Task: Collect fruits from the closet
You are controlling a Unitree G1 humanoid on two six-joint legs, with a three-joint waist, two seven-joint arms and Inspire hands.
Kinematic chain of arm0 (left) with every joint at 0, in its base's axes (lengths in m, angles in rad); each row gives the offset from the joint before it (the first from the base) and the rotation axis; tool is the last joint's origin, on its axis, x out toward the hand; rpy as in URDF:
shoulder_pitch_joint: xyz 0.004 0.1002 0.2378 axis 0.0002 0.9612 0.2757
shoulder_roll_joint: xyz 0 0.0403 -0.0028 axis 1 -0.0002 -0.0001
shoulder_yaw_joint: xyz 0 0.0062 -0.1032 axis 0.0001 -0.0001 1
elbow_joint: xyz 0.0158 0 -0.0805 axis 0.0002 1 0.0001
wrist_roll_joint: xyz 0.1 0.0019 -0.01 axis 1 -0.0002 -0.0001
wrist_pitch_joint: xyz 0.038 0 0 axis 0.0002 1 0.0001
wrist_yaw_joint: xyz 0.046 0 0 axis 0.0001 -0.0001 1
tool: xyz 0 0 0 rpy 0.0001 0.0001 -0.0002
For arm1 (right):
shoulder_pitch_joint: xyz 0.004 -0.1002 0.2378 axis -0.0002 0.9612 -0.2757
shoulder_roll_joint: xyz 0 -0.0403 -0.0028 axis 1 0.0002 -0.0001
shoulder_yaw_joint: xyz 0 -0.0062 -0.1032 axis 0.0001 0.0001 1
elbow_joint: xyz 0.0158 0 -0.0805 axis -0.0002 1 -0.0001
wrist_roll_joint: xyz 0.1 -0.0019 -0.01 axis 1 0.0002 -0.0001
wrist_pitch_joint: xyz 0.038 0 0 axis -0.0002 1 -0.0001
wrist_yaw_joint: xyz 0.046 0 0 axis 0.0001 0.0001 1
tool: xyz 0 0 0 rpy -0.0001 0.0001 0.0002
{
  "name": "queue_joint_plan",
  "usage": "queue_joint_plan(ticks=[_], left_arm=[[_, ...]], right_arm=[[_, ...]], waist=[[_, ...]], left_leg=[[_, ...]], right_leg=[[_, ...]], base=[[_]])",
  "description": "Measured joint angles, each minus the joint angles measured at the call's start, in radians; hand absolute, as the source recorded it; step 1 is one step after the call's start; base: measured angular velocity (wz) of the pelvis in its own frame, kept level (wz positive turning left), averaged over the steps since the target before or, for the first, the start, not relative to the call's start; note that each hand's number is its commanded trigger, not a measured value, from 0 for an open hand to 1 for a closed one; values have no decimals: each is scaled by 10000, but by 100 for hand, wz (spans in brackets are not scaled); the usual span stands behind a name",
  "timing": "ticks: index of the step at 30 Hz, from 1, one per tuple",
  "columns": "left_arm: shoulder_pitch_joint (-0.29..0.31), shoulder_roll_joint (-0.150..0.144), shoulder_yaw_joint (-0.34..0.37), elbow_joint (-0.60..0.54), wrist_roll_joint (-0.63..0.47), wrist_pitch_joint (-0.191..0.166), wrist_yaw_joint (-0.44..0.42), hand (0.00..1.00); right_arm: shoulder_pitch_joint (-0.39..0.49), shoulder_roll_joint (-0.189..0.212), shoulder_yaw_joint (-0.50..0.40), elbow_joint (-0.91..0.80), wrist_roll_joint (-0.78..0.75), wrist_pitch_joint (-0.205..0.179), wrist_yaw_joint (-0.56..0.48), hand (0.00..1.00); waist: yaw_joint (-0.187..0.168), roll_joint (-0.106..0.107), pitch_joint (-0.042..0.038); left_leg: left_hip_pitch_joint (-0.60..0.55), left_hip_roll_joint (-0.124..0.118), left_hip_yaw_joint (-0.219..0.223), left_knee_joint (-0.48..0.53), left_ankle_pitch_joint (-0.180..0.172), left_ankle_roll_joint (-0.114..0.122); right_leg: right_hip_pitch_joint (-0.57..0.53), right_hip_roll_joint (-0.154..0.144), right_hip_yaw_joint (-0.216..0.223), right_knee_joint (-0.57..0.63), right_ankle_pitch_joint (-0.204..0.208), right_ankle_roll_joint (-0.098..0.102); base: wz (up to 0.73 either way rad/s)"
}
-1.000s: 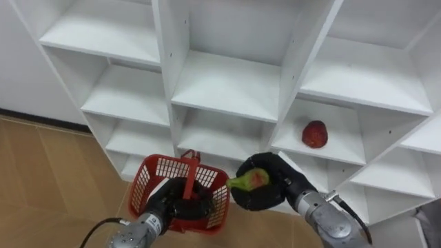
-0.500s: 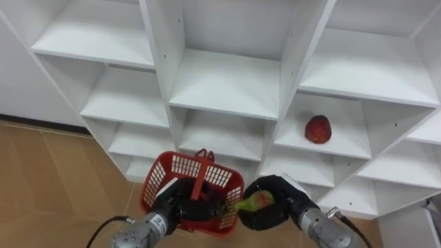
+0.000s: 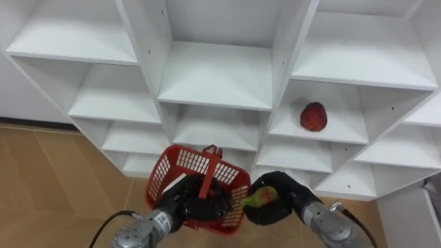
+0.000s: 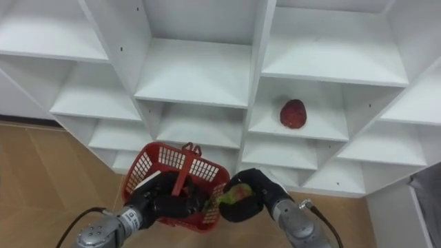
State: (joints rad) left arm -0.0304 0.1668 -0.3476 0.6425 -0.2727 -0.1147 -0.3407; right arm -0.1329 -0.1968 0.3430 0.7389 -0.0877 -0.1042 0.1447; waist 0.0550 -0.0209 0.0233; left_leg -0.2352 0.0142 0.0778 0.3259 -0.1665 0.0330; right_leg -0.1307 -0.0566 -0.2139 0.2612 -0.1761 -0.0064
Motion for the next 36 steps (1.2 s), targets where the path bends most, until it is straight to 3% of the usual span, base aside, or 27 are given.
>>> queue_joint_plan(ticks=[15, 18, 21, 22, 34, 35, 36], left_arm=[[-22, 7, -194, 8, 0, 7, -482, 100], [-92, -4, -378, 65, -5, 6, -590, 100], [-131, -10, -466, 121, -5, 6, -617, 100], [-195, -43, -488, 198, -6, 9, -624, 100], [-292, -221, -617, 245, -5, 8, -629, 100], [-319, -222, -622, 245, -7, 8, -629, 100], [-333, -225, -624, 246, -7, 8, -629, 100]], right_arm=[[-276, 160, -21, 351, -457, 4, -134, 100], [-308, 345, -17, 354, -484, 7, -176, 100], [-401, 502, -13, 354, -489, 7, -174, 100], [-463, 512, -10, 356, -498, 9, -175, 100], [-516, 519, -7, 463, -783, 35, -226, 100], [-540, 508, 0, 463, -781, 35, -229, 55], [-549, 506, 0, 463, -782, 35, -230, 0]], waist=[[-27, -8, 6], [-65, -24, 24], [-185, -1, 88], [-219, 18, 142], [-231, 44, 155], [-231, 44, 155], [-231, 45, 154]], left_leg=[[-21, -51, 14, -142, 2, 2], [-21, -50, 3, -137, 2, 2], [-64, -51, -8, -100, 2, 4], [-97, -50, -11, -64, -1, 8], [-340, -44, 8, 5, -1, 8], [-340, -43, 9, 10, -1, 8], [-340, -43, 9, 12, -1, 8]], right_leg=[[-65, -77, -58, -12, -33, 20], [-64, -72, -49, -3, -33, 20], [-80, -68, -55, 5, -33, 20], [-96, -61, -54, 6, -33, 20], [-299, -32, -59, 8, -38, 25], [-293, -31, -65, 8, -38, 25], [-290, -29, -68, 8, -38, 25]], base=[[0], [0], [1], [4], [0], [0], [0]])
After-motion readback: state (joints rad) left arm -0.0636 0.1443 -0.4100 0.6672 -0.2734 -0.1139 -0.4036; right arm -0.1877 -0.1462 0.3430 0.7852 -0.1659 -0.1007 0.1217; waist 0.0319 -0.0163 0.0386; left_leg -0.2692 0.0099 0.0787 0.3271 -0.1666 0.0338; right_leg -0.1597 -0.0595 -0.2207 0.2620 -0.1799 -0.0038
